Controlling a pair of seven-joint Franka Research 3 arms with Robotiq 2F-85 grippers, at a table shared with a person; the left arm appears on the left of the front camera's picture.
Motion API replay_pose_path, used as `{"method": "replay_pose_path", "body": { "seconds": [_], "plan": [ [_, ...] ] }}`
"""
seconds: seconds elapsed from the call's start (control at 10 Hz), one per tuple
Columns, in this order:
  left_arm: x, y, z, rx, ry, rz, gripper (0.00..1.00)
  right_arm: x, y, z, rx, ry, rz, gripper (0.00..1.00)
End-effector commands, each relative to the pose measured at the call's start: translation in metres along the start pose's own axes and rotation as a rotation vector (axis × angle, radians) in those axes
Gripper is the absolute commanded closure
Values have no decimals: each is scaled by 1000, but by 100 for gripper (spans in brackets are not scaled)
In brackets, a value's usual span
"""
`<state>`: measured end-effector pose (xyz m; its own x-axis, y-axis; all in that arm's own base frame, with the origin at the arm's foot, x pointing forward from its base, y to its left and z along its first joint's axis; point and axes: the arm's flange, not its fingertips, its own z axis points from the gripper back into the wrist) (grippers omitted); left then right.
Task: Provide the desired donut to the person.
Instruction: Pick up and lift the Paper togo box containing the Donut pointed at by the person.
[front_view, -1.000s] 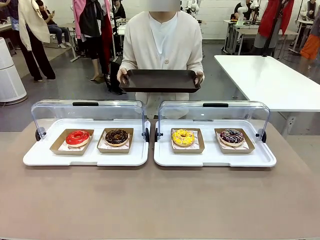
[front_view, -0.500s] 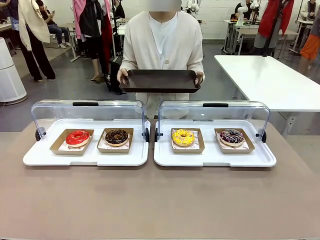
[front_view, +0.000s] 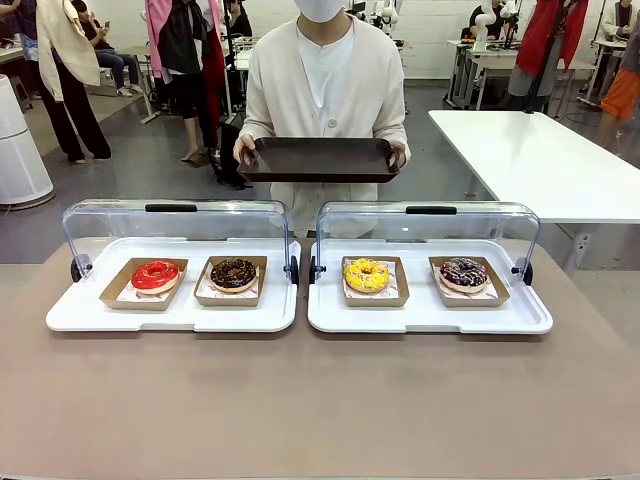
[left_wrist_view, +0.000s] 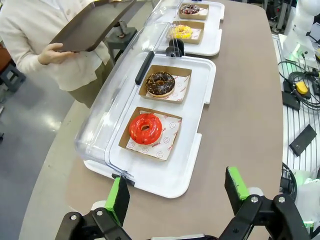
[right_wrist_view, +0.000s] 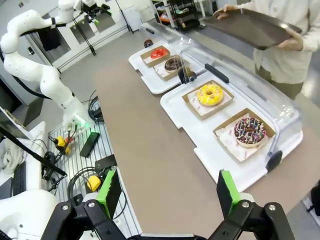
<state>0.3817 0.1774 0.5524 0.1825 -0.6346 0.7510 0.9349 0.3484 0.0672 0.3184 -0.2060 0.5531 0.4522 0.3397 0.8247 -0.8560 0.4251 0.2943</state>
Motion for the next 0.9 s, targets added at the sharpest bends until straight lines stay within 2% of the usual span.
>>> {"method": "replay_pose_path", "body": {
  "seconds": [0.0,0.8],
  "plan": [
    [0,1,0,3,-11,-3,0,-3,-1,2,5,-12,-1,0],
    [0,1,0,3,-11,-3,0,-3,-1,2,5,-12,-1,0]
  ]
}}
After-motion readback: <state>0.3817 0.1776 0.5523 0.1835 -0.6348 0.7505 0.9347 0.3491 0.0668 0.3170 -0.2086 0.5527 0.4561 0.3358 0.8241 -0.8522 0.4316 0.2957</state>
